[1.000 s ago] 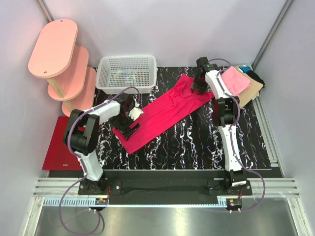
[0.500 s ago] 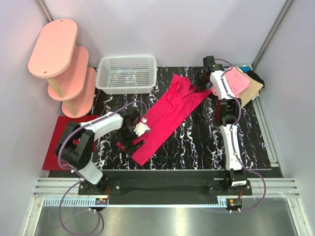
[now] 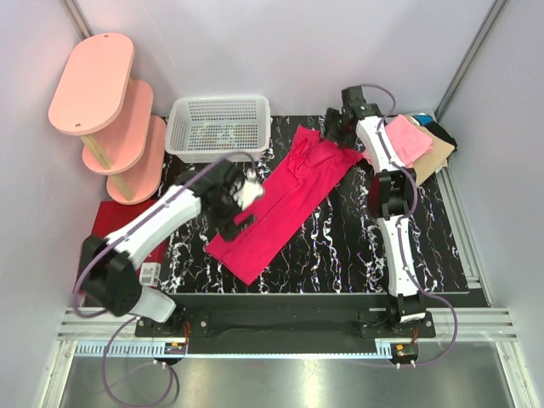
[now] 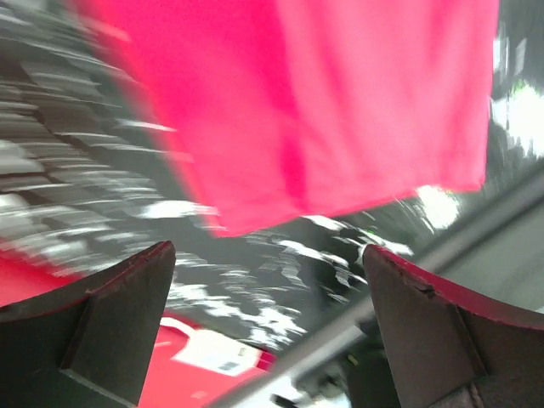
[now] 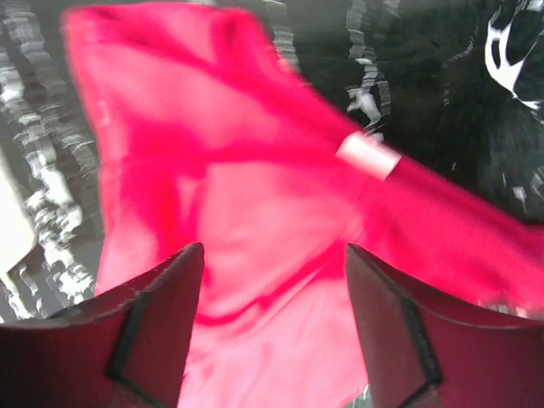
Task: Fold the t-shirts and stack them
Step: Rotate the tshirt 45 degrees
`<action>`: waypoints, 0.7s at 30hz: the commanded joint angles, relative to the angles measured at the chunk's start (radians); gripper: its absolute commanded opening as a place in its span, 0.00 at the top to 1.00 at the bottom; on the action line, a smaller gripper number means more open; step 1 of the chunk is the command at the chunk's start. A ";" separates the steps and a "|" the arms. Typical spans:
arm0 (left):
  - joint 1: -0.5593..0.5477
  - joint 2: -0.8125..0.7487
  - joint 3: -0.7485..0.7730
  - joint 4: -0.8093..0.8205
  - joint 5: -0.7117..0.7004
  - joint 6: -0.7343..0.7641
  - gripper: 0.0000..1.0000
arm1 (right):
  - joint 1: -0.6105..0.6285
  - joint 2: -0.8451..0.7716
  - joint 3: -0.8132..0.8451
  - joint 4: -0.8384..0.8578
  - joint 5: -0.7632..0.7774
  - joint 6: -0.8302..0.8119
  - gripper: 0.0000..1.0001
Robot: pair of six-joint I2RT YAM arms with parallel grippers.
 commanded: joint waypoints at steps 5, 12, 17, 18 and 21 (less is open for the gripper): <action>0.129 -0.304 0.246 0.064 -0.241 -0.082 0.01 | 0.270 -0.532 -0.162 0.043 0.362 -0.165 0.09; 0.450 -0.412 0.126 0.150 -0.116 -0.058 0.01 | 0.728 -0.807 -0.772 0.148 0.690 -0.270 0.04; 0.616 -0.363 0.085 0.181 0.048 -0.074 0.01 | 0.982 -0.801 -0.932 0.139 0.813 -0.230 0.12; 0.662 -0.351 0.089 0.185 0.073 -0.082 0.01 | 1.019 -0.787 -0.942 0.134 0.818 -0.227 0.13; 0.735 -0.303 0.109 0.188 0.150 -0.093 0.01 | 1.136 -0.717 -0.908 0.113 0.838 -0.242 0.16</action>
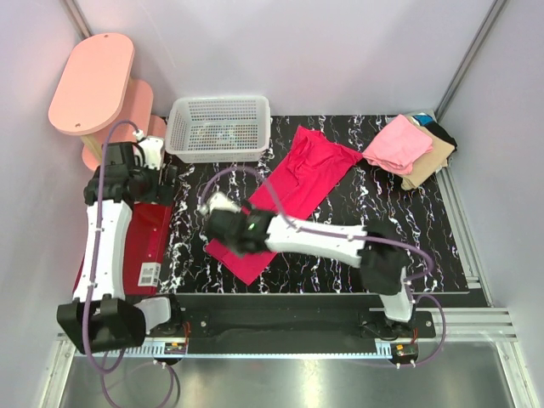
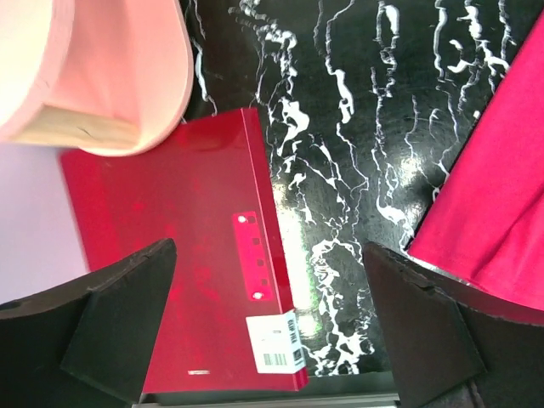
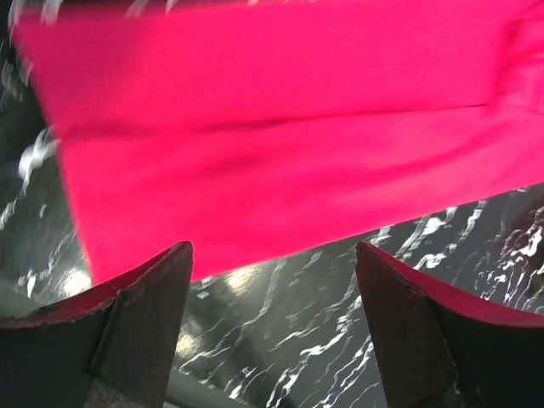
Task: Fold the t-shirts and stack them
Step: Grab the bottom of the folded rectangular tshirt with right arm
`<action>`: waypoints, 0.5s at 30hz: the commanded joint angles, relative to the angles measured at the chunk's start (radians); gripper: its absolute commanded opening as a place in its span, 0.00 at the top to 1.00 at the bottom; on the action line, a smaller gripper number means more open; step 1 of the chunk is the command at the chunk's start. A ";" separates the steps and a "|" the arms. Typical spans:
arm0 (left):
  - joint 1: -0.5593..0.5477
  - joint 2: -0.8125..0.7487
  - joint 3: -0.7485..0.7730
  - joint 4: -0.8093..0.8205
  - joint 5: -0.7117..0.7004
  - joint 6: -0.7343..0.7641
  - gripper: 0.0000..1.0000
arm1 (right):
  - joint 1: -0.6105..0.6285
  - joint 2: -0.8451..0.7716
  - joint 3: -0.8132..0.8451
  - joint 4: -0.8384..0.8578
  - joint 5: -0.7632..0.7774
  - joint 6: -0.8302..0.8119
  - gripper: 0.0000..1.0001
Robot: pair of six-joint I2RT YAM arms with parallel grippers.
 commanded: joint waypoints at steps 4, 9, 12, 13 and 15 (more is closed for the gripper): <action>0.118 0.081 0.027 0.061 0.203 -0.041 0.01 | 0.163 0.127 0.094 -0.046 0.092 -0.036 0.17; 0.118 0.087 -0.012 0.089 0.194 -0.044 0.01 | 0.180 0.184 0.152 -0.044 0.005 -0.036 0.20; 0.119 0.096 -0.023 0.098 0.184 -0.047 0.01 | 0.180 0.222 0.159 -0.019 -0.015 -0.048 0.22; 0.119 0.098 -0.026 0.099 0.181 -0.044 0.01 | 0.181 0.248 0.162 -0.009 -0.015 -0.051 0.23; 0.118 0.102 -0.028 0.101 0.177 -0.042 0.01 | 0.180 0.273 0.172 -0.003 -0.023 -0.057 0.24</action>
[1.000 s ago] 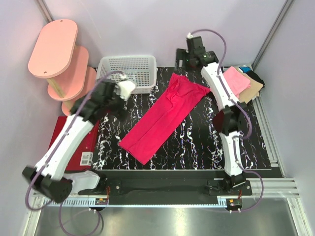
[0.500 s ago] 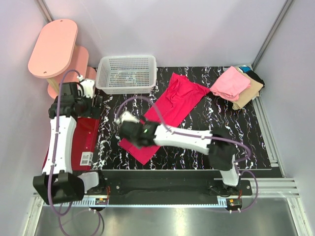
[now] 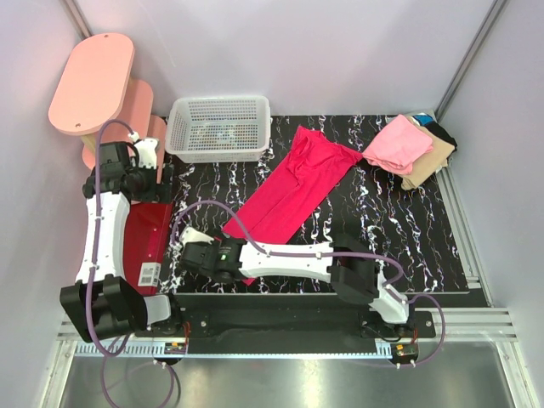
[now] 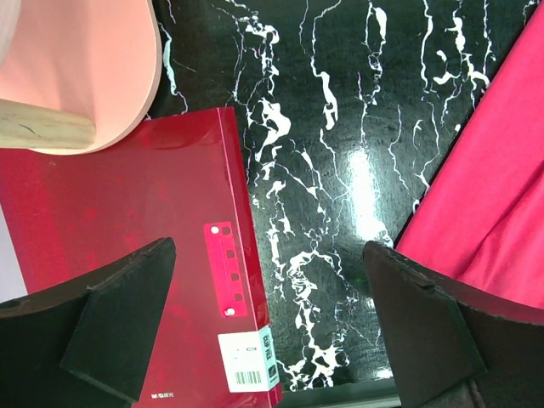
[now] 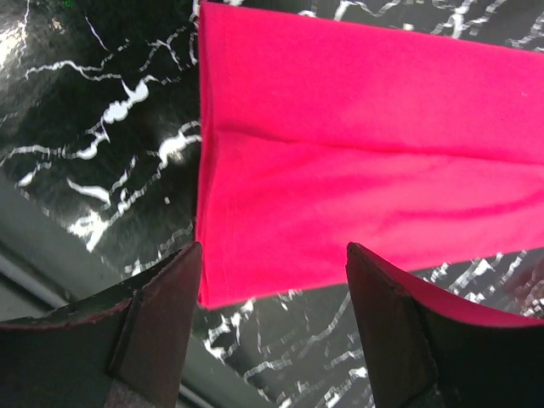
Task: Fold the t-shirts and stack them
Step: Grab the bottom of the folded rectangular tshirt with right arm
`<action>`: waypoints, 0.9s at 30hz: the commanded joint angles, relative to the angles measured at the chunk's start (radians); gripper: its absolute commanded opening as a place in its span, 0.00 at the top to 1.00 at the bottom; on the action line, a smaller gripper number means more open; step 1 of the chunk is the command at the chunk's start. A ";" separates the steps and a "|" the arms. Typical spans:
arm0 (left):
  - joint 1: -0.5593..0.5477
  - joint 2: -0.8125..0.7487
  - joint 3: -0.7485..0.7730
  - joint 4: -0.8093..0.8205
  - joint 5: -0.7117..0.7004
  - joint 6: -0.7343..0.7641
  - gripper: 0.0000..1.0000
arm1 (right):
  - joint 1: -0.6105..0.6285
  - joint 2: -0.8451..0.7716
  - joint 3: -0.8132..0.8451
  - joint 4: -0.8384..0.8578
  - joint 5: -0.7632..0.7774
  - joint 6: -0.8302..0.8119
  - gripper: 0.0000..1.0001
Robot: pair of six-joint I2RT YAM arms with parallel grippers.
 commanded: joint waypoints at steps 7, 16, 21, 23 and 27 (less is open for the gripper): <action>0.004 0.008 0.000 0.056 0.021 -0.003 0.01 | -0.007 0.152 0.073 0.066 -0.090 -0.001 0.25; 0.004 0.001 -0.007 0.056 0.001 0.011 0.01 | -0.055 0.183 0.083 0.079 -0.154 0.028 0.30; 0.004 -0.007 -0.004 0.056 -0.016 0.025 0.01 | -0.097 0.169 0.019 0.112 -0.208 0.056 0.34; 0.006 -0.007 -0.001 0.056 -0.015 0.026 0.01 | -0.100 0.168 -0.001 0.118 -0.199 0.056 0.35; 0.004 -0.004 0.003 0.056 -0.007 0.023 0.01 | -0.100 0.177 -0.018 0.128 -0.181 0.063 0.37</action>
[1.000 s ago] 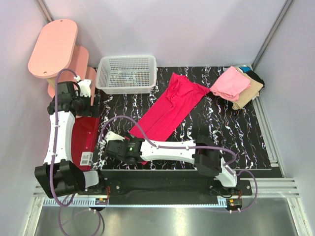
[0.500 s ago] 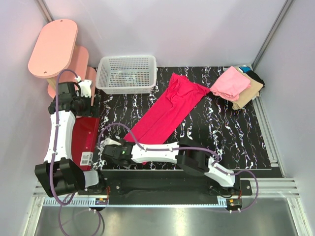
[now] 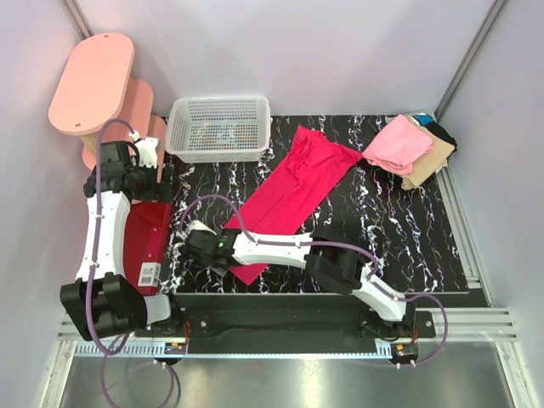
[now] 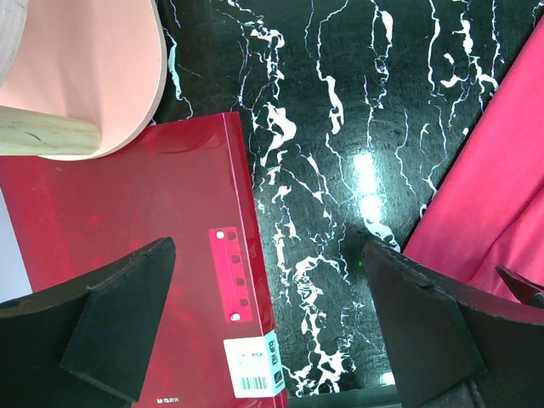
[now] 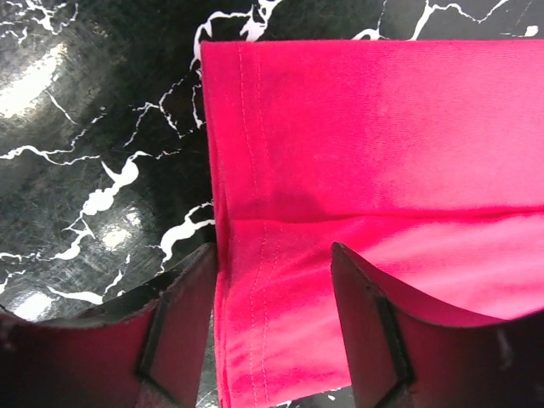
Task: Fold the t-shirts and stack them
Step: Grab the bottom of the folded rectangular tshirt with right arm
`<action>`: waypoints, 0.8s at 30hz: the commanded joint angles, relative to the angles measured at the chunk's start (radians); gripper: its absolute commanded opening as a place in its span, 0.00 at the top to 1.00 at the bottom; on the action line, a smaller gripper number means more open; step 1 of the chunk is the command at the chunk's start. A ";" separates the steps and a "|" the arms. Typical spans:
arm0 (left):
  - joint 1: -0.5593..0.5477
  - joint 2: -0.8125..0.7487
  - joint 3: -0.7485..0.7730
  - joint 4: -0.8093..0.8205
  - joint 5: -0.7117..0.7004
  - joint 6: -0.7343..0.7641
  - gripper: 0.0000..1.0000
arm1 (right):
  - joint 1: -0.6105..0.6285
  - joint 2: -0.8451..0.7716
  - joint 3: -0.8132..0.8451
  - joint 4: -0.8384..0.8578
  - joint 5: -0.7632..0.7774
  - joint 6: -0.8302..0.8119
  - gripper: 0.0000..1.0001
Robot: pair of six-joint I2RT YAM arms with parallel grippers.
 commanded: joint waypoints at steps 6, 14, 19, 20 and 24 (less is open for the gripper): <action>0.006 -0.008 0.012 0.035 -0.004 0.015 0.01 | 0.007 0.016 -0.065 0.001 -0.032 0.039 0.41; 0.004 -0.015 0.005 0.033 -0.010 0.025 0.01 | 0.024 -0.027 -0.154 -0.011 -0.081 0.074 0.42; 0.004 -0.021 0.008 0.035 0.004 0.021 0.01 | 0.024 -0.034 -0.198 -0.014 -0.079 0.076 0.40; 0.006 -0.022 0.008 0.033 0.004 0.019 0.01 | 0.024 -0.024 -0.198 -0.014 -0.072 0.076 0.42; 0.004 -0.031 0.005 0.032 -0.004 0.022 0.01 | 0.025 0.014 -0.186 -0.013 -0.064 0.074 0.50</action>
